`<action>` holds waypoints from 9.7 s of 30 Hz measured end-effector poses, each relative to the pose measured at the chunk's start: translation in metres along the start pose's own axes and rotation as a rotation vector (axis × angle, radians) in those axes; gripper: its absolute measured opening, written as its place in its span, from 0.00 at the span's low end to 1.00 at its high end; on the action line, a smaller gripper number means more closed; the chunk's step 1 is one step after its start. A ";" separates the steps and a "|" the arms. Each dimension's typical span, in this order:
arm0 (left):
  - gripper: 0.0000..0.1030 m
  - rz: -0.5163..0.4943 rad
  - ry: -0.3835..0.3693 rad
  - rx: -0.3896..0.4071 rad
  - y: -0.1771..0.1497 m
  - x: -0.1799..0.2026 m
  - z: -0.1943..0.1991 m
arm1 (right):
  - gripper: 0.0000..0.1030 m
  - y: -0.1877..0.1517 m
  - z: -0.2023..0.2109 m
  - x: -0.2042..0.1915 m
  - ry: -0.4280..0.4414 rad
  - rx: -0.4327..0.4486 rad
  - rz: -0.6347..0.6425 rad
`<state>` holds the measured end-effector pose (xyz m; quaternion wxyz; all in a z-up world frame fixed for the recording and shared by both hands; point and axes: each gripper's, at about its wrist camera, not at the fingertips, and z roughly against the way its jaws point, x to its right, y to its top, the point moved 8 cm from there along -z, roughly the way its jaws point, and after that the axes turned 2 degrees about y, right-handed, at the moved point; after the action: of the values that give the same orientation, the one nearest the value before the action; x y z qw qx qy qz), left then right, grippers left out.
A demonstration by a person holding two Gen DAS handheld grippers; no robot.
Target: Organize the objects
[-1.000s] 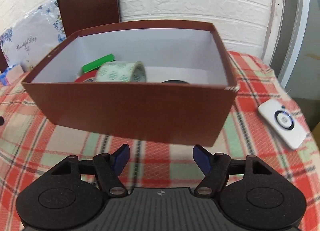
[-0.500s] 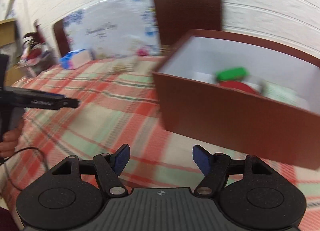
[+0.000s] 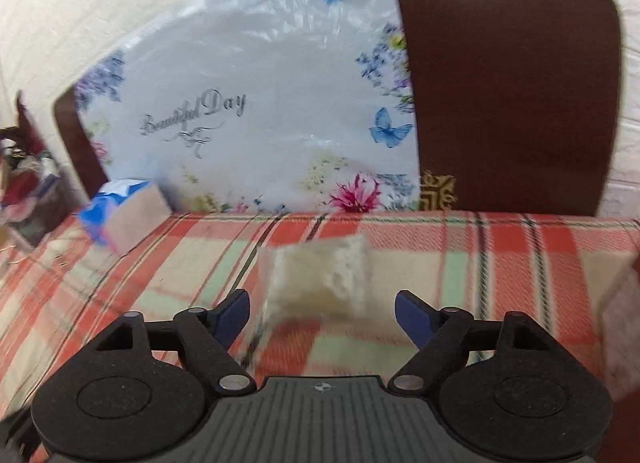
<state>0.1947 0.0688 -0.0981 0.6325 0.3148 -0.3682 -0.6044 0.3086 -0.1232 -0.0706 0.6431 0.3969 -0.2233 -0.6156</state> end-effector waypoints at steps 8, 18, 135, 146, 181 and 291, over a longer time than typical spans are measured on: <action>0.75 0.048 -0.044 0.001 0.001 -0.001 -0.003 | 0.58 -0.005 -0.054 -0.010 -0.080 -0.046 0.147; 0.76 0.064 -0.052 0.002 0.001 -0.003 -0.003 | 0.20 -0.039 0.030 -0.015 0.074 -0.098 0.068; 0.47 -0.517 -0.546 -0.187 0.058 0.502 0.035 | 0.72 -0.057 0.232 0.272 -0.326 0.335 -0.026; 0.51 -0.510 -0.504 -0.163 0.057 0.483 0.053 | 0.72 -0.064 0.261 0.256 -0.348 0.379 -0.035; 0.88 -0.456 -0.287 0.004 0.037 0.322 0.184 | 0.77 -0.147 0.355 0.145 -0.275 0.347 -0.207; 1.00 -0.433 -0.138 -0.129 -0.032 0.234 0.177 | 0.85 -0.202 0.320 0.102 -0.245 0.144 -0.296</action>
<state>0.0271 -0.1580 -0.0115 0.4804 0.3034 -0.2951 -0.7681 -0.0492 -0.2831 -0.0629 0.4838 0.3925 -0.2825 -0.7295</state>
